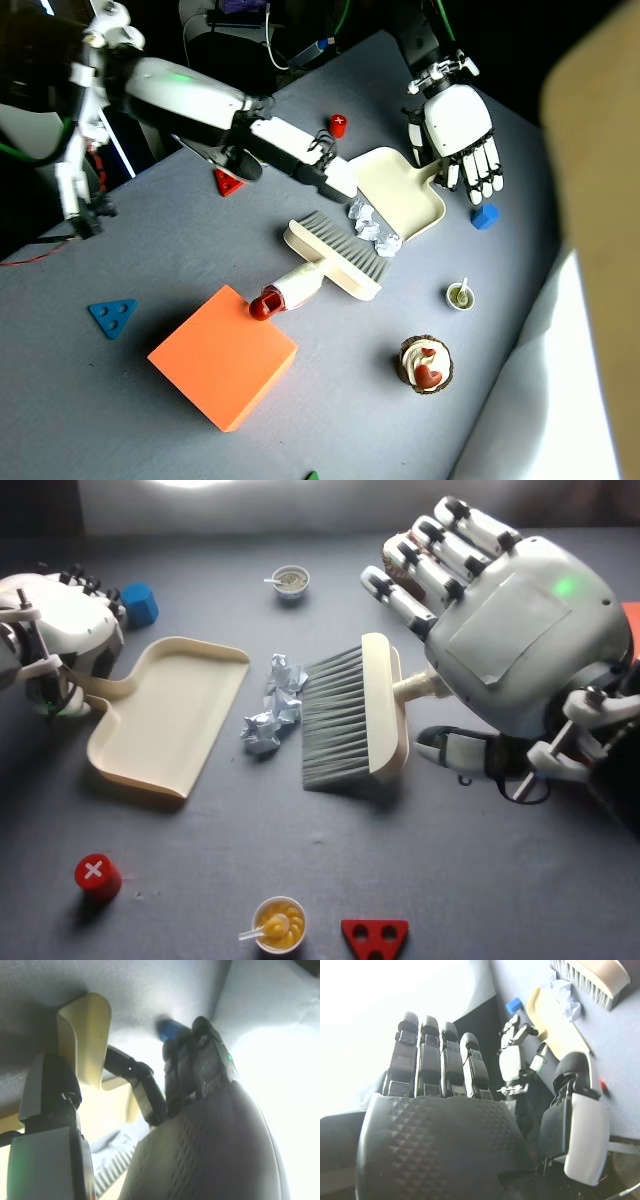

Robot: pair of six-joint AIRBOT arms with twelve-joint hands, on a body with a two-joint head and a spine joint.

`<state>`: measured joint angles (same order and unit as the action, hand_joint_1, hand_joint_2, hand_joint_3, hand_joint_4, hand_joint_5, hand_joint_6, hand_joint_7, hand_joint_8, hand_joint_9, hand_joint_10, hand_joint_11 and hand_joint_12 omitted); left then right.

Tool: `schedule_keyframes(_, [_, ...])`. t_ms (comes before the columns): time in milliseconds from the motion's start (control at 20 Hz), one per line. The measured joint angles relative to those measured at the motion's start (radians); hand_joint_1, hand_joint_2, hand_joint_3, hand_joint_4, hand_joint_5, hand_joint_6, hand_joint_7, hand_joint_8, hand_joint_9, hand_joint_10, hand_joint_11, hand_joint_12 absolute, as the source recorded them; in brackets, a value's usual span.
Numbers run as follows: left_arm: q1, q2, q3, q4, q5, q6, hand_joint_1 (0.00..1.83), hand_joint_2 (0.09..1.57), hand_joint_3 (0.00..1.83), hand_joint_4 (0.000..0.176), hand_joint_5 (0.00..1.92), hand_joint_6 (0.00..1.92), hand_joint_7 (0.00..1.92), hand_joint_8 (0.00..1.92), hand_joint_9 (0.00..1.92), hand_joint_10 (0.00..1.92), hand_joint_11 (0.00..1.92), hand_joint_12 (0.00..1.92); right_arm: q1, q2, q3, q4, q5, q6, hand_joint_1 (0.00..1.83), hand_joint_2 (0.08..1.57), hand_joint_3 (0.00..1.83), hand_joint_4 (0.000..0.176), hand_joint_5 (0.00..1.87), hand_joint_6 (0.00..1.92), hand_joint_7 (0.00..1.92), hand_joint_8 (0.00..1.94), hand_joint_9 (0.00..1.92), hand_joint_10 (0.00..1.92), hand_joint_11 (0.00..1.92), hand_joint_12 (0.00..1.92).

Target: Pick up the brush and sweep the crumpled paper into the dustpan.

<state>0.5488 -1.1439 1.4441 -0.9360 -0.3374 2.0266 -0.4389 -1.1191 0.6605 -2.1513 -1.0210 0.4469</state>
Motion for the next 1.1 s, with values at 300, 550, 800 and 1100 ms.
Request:
schedule_keyframes(300, [-0.035,-0.042,0.043,0.016,0.008,0.000,1.11,1.14,0.00,0.000,0.94,1.05,0.25,0.00,0.17,0.00,0.11,0.08,-0.024,-0.083,0.102,0.076,-0.034,-0.023,0.83,0.96,0.00,0.000,0.06,0.01,0.08,0.00,0.12,0.00,0.17,0.00])
schedule_keyframes(550, [-0.050,-0.058,0.053,0.032,0.013,0.001,1.11,1.14,0.00,0.000,0.93,1.06,0.23,0.00,0.17,0.00,0.09,0.08,-0.034,-0.112,0.178,0.087,-0.080,-0.026,1.08,1.02,0.01,0.000,0.08,0.01,0.06,0.01,0.09,0.01,0.15,0.01])
schedule_keyframes(800, [-0.059,-0.072,0.053,0.047,0.010,0.001,1.11,1.14,0.00,0.000,0.93,1.05,0.24,0.00,0.17,0.00,0.09,0.08,-0.056,-0.184,0.243,0.097,-0.075,-0.016,1.13,0.99,0.00,0.000,0.06,0.00,0.05,0.00,0.07,0.00,0.13,0.00])
schedule_keyframes(1100, [-0.069,-0.087,0.066,0.061,0.013,0.001,1.13,1.14,0.00,0.000,0.93,1.05,0.23,0.00,0.16,0.00,0.09,0.08,-0.070,-0.224,0.280,0.126,-0.091,-0.013,1.16,0.95,0.00,0.000,0.08,0.00,0.07,0.00,0.09,0.00,0.14,0.00])
